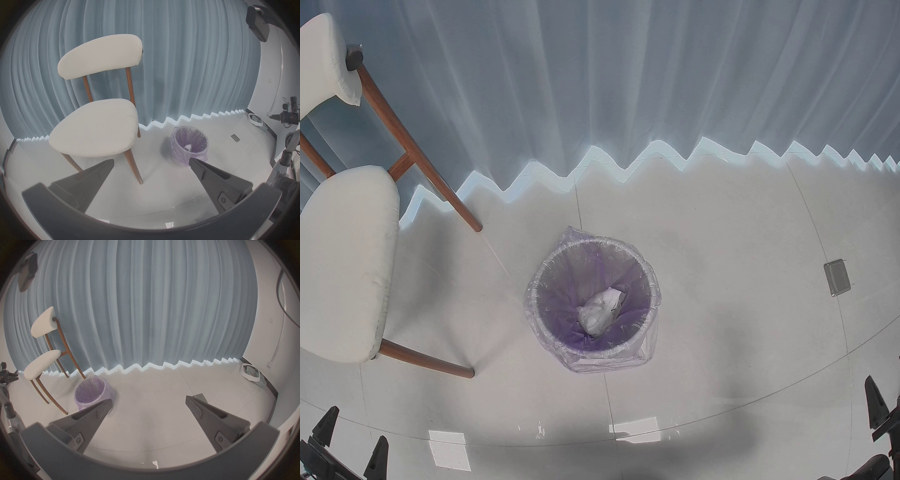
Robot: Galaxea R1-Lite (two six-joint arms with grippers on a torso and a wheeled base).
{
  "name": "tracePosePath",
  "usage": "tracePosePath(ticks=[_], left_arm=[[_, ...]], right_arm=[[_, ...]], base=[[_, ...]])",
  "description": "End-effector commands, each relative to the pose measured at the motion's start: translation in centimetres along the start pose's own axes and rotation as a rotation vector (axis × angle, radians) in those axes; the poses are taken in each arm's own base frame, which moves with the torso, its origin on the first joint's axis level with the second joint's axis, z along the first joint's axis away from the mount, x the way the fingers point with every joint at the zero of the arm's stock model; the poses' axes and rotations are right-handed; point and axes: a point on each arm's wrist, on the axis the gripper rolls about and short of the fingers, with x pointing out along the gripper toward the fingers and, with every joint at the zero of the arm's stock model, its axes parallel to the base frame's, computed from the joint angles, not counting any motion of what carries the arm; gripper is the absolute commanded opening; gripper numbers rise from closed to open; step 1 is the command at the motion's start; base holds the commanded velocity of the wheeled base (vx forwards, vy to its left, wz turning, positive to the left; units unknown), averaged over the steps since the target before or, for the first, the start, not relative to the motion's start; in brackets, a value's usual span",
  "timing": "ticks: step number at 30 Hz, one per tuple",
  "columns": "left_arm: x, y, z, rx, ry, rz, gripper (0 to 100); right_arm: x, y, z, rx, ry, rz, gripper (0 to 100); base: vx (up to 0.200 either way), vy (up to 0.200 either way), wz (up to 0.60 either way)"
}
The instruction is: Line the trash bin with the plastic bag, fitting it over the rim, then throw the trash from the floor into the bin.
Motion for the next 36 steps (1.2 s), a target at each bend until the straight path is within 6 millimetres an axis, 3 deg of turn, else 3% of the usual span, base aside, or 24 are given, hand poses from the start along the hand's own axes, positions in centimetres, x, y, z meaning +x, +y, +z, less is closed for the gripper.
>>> tracePosePath(ticks=[1,13,19,36], left_arm=[[0.0,0.0,-0.5,0.001,0.001,0.0,100],[0.0,0.0,-0.5,0.002,0.001,-0.002,100],[0.0,0.0,-0.5,0.002,0.001,-0.003,100],[0.0,0.0,-0.5,-0.001,0.001,-0.002,100]], right_arm=[[-1.4,0.1,-2.1,0.002,0.003,0.045,100],[-1.4,0.1,-3.0,0.024,0.102,0.051,100],[-1.7,-0.1,-3.1,0.022,0.063,0.17,100],[-2.2,-0.1,-3.2,0.033,0.0,0.126,100]], base=[[0.0,0.0,0.0],[0.0,0.0,0.0],[0.0,0.0,0.0],[0.0,0.0,0.0]])
